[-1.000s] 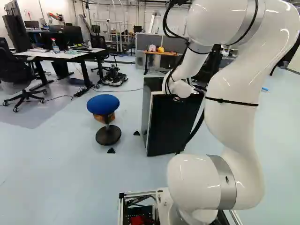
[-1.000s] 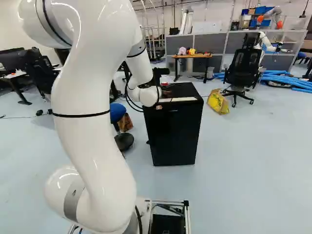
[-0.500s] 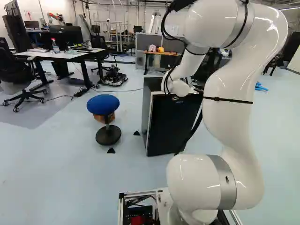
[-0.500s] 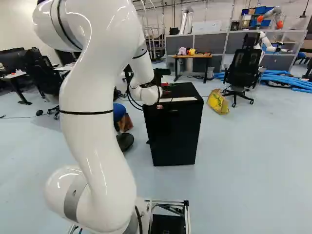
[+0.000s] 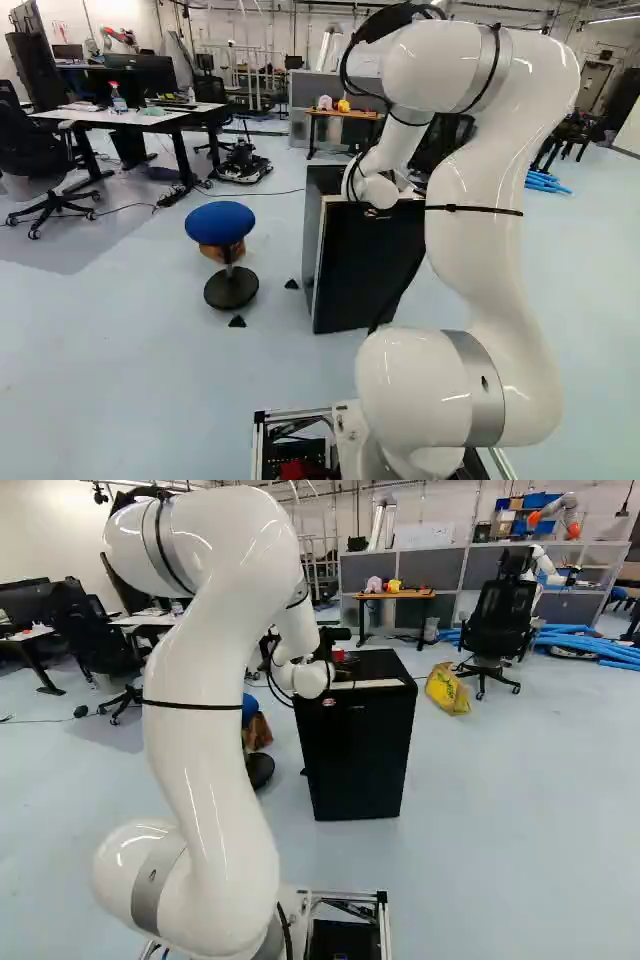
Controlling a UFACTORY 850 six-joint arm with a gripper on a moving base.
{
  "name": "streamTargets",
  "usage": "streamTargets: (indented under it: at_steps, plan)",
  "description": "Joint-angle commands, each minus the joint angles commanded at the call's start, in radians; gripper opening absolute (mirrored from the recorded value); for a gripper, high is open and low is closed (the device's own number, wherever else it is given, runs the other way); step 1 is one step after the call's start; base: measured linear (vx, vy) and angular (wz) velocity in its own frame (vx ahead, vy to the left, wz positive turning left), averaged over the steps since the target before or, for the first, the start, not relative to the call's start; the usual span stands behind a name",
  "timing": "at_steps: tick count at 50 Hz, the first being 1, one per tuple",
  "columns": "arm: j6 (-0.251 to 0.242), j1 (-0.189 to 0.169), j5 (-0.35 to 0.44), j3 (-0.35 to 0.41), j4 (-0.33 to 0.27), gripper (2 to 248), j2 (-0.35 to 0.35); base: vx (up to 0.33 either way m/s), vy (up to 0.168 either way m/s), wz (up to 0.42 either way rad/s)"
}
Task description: Grab a drink from the fridge
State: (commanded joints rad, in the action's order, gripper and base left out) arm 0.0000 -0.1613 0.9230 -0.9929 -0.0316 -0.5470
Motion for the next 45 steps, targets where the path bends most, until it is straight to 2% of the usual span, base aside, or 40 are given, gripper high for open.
streamTargets:
  at_steps: [23, 45]
  plan:
    - [0.000, 0.004, 0.000, -0.059, 0.000, 247, -0.044, 0.000, 0.000, 0.000]
    - [0.000, 0.006, 0.000, -0.068, 0.000, 247, -0.051, 0.000, 0.000, 0.000]
